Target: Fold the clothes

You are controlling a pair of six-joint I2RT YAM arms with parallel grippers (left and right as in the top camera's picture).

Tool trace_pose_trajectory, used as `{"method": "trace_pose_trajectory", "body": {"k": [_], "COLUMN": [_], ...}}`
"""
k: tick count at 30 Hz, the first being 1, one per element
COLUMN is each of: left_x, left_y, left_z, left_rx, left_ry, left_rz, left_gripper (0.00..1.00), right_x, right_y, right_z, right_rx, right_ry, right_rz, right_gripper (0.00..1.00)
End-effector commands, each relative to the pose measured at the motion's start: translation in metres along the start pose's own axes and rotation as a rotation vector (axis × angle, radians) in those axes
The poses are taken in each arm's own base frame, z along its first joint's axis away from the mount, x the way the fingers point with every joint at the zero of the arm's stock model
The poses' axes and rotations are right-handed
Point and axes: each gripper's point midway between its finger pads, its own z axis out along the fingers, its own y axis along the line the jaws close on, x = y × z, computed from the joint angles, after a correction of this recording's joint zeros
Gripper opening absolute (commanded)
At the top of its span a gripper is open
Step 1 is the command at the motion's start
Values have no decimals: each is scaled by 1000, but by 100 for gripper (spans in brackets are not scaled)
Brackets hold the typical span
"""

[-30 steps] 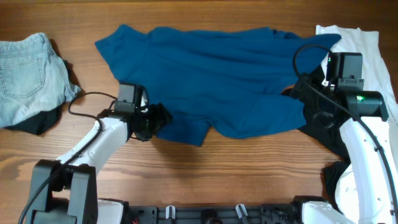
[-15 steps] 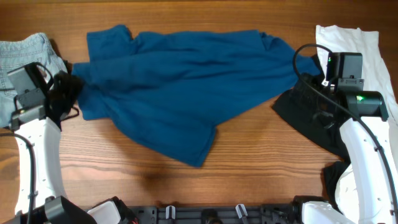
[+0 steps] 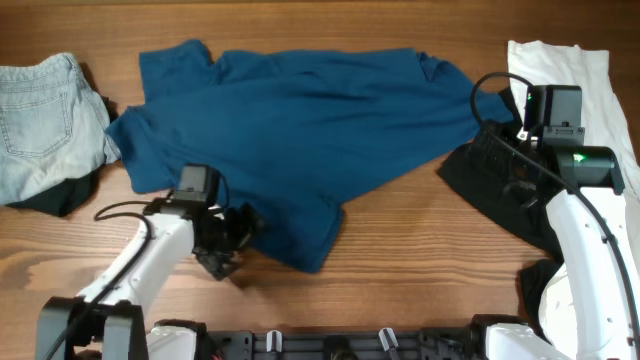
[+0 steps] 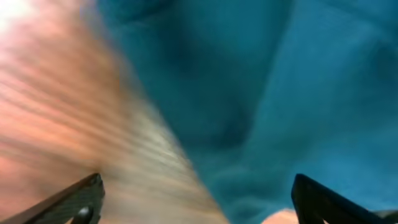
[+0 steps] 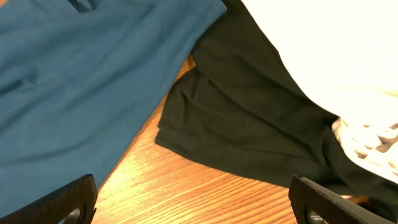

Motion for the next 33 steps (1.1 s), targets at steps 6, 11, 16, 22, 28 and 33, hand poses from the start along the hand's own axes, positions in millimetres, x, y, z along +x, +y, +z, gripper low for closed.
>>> {"method": "trace_pose_trajectory", "body": {"k": [6,11,16,22,28,33], "left_x": [-33,-31,-30,-67,-94,-108], "left_y": [-14,-12,-12,31,71,108], "left_z": [7,7,7,-87,-140,-156], "left_rx": [29,23,21,-153,-115,-106], "left_ry": [-206,-197,-195,-402,-510,-554], "left_rz": [0,-3,-3,38,-182,-367], "left_gripper": [71,20,4,4,4,4], "right_x": [6,6,7,20,39,80], "right_y": [-3,-3,-4,-8,-8,10], "right_z": [1,1,1,1,29,88], "right_rx": [10,11,13,26,35,-40], "right_ry": [23,24,30,80,172,400], "right_rz": [0,-1,-1,-17,-53,-86], "right_gripper": [100,100,100,99,43,4]}}
